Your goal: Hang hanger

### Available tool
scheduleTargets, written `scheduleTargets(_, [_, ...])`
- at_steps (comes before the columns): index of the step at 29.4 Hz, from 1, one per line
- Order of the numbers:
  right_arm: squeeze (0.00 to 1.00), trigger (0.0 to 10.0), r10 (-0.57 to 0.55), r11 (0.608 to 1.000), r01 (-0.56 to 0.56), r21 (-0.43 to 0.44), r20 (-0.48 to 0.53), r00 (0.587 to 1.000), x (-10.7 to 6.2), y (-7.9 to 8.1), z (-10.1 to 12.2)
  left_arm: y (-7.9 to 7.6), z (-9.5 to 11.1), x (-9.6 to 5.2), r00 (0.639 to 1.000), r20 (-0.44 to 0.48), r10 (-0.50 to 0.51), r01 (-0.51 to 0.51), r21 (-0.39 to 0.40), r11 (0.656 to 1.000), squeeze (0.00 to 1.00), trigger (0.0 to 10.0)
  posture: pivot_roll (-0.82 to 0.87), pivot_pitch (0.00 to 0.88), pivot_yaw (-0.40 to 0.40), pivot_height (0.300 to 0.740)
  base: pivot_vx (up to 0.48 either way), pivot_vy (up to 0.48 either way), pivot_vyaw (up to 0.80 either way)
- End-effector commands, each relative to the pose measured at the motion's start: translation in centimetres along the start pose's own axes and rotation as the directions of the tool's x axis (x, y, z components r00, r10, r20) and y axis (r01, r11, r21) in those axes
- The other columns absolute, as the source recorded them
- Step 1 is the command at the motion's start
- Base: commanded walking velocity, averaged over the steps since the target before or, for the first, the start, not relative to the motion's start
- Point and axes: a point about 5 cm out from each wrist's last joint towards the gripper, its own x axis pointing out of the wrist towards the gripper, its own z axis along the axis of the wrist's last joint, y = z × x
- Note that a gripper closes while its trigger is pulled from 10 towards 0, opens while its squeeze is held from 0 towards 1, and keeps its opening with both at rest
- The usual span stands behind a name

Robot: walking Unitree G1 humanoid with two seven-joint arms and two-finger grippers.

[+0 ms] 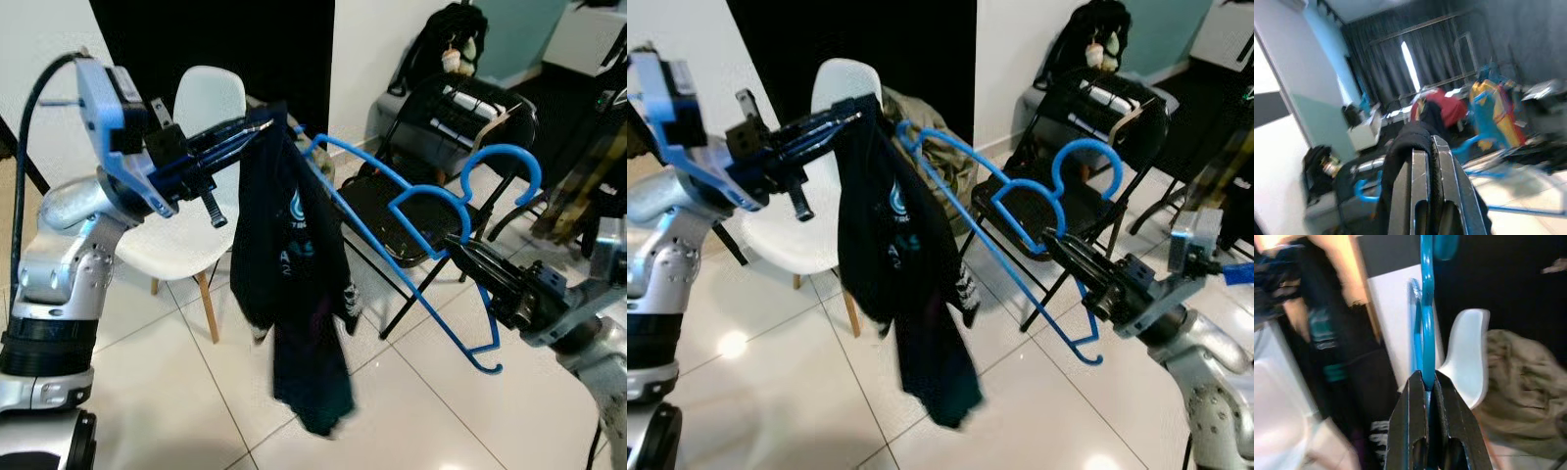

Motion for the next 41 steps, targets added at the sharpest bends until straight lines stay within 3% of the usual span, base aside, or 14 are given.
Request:
scheduleTargets(1, [0.00, 10.0, -0.092, 0.996, 0.092, 0.007, -0.017, 0.996, 0.3, -0.8, -0.8, -0.3, 1.0, -0.1, 0.999, 0.043, -0.021, 0.021, -0.003, 1.000, 0.00, 10.0, -0.04, 0.118, 0.042, 0.740, 0.000, 0.000, 0.00])
scheduleTargets(6, [0.00, 10.0, -0.102, 0.994, 0.102, 0.038, -0.011, 0.995, 1.1, -0.6, -1.3, -0.8, 0.8, -0.1, 0.998, 0.058, -0.024, 0.026, -0.034, 0.999, 0.00, 10.0, -0.03, 0.119, 0.040, 0.740, 0.000, 0.000, 0.00])
scheduleTargets(10, [0.00, 10.0, 0.036, 0.992, -0.041, 0.117, 0.048, 0.998, 2.2, 1.4, -1.3, -3.2, -0.1, 0.3, 0.992, 0.042, -0.119, 0.124, -0.118, 0.985, 0.00, 10.0, -0.02, 0.120, 0.034, 0.740, 0.000, 0.000, 0.00])
scheduleTargets(13, [0.00, 10.0, 0.089, 0.989, -0.096, 0.114, 0.068, 0.994, 2.0, 1.7, -0.7, -3.4, -0.1, 0.4, 0.989, 0.048, -0.138, 0.143, -0.129, 0.981, 0.00, 10.0, -0.02, 0.121, 0.034, 0.740, 0.000, 0.000, 0.00])
scheduleTargets(25, [0.00, 10.0, -0.063, 0.996, 0.058, 0.068, 0.063, 0.996, 2.9, 0.5, -1.0, -3.3, 0.1, 0.9, 0.988, 0.063, -0.141, 0.148, -0.138, 0.979, 0.00, 10.0, -0.03, 0.120, 0.041, 0.740, 0.000, 0.000, 0.00])
scheduleTargets(28, [0.00, 10.0, -0.087, 0.994, 0.083, 0.070, 0.063, 0.994, 3.7, 0.7, -1.4, -3.9, -1.6, 1.3, 0.994, -0.030, -0.105, 0.100, -0.137, 0.985, 0.00, 10.0, -0.01, 0.125, 0.047, 0.740, 0.000, 0.000, 0.00])
scheduleTargets(31, [0.00, 10.0, -0.087, 0.994, 0.083, 0.070, 0.063, 0.994, 3.7, 0.7, -1.4, -3.9, -1.6, 1.3, 0.994, -0.030, -0.105, 0.100, -0.137, 0.985, 0.00, 10.0, -0.01, 0.125, 0.047, 0.740, 0.000, 0.000, 0.00])
scheduleTargets(33, [0.00, 10.0, -0.140, 0.988, 0.136, 0.078, 0.046, 0.989, 4.5, 0.3, -1.9, -7.5, -5.4, 1.7, 0.975, -0.178, -0.135, 0.098, -0.202, 0.974, 0.00, 10.0, -0.01, 0.129, 0.048, 0.740, 0.000, 0.000, 0.00])
scheduleTargets(34, [0.00, 10.0, -0.140, 0.988, 0.136, 0.078, 0.046, 0.989, 4.5, 0.3, -1.9, -7.5, -5.4, 1.7, 0.975, -0.178, -0.135, 0.098, -0.202, 0.974, 0.00, 10.0, -0.01, 0.129, 0.048, 0.740, 0.000, 0.000, 0.00])
scheduleTargets(35, [0.00, 10.0, -0.174, 0.981, 0.170, 0.091, 0.033, 0.984, 4.8, 0.1, -2.5, -10.2, -7.4, 1.9, 0.964, -0.225, -0.143, 0.080, -0.265, 0.961, 0.00, 10.0, 0.00, 0.132, 0.043, 0.740, 0.000, 0.000, 0.00])
scheduleTargets(36, [0.00, 10.0, -0.174, 0.981, 0.170, 0.091, 0.033, 0.984, 4.8, 0.1, -2.5, -10.2, -7.4, 1.9, 0.964, -0.225, -0.143, 0.080, -0.265, 0.961, 0.00, 10.0, 0.00, 0.132, 0.043, 0.740, 0.000, 0.000, 0.00])
scheduleTargets(37, [0.00, 10.0, -0.221, 0.971, 0.221, 0.090, -0.010, 0.975, 5.0, -0.3, -3.7, -12.8, -9.7, 1.9, 0.949, -0.294, -0.117, 0.022, -0.309, 0.951, 0.00, 10.0, 0.00, 0.134, 0.041, 0.740, 0.000, 0.000, 0.00])
scheduleTargets(40, [0.00, 10.0, -0.252, 0.964, 0.255, 0.079, -0.045, 0.967, 5.1, -0.6, -4.7, -14.5, -11.1, 1.9, 0.935, -0.342, -0.089, -0.030, -0.327, 0.945, 0.00, 10.0, 0.00, 0.134, 0.041, 0.740, 0.000, 0.000, 0.00])
scheduleTargets(41, [0.00, 10.0, -0.284, 0.956, 0.289, 0.054, -0.092, 0.954, 5.0, -0.7, -5.9, -15.4, -12.8, 1.3, 0.909, -0.417, -0.029, -0.113, -0.311, 0.944, 0.00, 10.0, 0.01, 0.139, 0.036, 0.740, 0.000, 0.000, 0.00])
